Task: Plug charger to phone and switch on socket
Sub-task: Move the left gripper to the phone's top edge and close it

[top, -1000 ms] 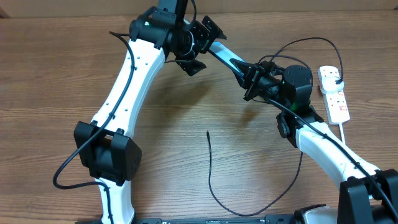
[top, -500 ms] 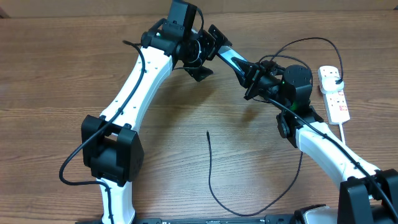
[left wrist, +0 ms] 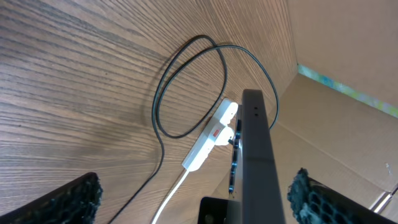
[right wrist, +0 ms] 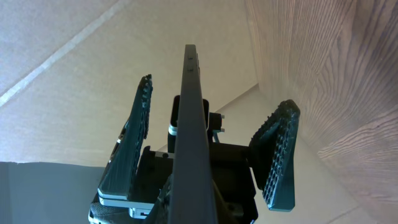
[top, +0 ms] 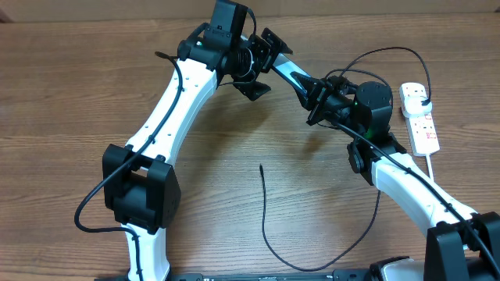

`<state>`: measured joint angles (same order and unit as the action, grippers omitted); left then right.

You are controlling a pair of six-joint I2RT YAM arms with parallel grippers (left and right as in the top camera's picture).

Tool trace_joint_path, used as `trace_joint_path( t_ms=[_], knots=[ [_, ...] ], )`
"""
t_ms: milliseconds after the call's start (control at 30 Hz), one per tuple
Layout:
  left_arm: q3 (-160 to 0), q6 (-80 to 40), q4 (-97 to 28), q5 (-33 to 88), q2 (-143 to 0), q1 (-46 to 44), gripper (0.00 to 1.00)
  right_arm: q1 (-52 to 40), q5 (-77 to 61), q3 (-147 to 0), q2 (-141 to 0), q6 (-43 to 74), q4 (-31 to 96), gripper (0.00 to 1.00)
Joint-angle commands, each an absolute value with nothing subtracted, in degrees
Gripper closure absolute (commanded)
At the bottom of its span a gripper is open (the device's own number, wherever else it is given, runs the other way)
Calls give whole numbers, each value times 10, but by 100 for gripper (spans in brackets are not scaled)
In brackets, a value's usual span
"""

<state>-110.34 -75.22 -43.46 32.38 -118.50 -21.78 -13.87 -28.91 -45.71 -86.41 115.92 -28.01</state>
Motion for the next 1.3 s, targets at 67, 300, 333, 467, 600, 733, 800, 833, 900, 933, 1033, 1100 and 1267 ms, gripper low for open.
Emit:
trace_joint_path(
  t_ms=[67, 300, 333, 467, 600, 733, 800, 833, 900, 933, 1033, 1100, 1267],
  knots=[
    [-1103, -763, -432, 327, -1169, -222, 16, -138, -286, -470, -859, 1239, -291, 96],
    [-1103, -772, -432, 324, -1169, -222, 37, -138, -295, -470, -859, 1239, -291, 96],
    [-1103, -772, -432, 323, -1169, -222, 39, -138, -296, -470, -859, 1239, -291, 96],
    [-1103, -772, -432, 317, -1169, -223, 43, -138, -310, -470, -859, 1239, -290, 96],
    [-1103, -772, -432, 311, -1169, -225, 53, -138, -319, -470, -859, 1239, -290, 96],
    [-1103, -772, -432, 305, -1169, -229, 66, -138, -325, -470, -859, 1239, -291, 96],
    [-1103, -772, -432, 303, -1169, -230, 70, -138, -328, -470, -859, 1239, -290, 96],
    [-1103, -772, -432, 302, -1169, -231, 73, -138, -331, -470, -859, 1239, -291, 97],
    [-1103, -772, -432, 302, -1169, -231, 77, -138, -335, -470, -859, 1239, -290, 96],
    [-1103, -772, -432, 301, -1169, -231, 78, -138, -336, -470, -859, 1239, -291, 96],
    [-1103, -772, -434, 300, -1169, -231, 88, -138, -336, -470, -859, 1239, -291, 96],
    [-1103, -772, -435, 300, -1169, -231, 95, -138, -342, -470, -859, 1239, -291, 96],
    [-1103, -771, -437, 298, -1169, -231, 96, -138, -346, -470, -859, 1238, -291, 96]
  ],
)
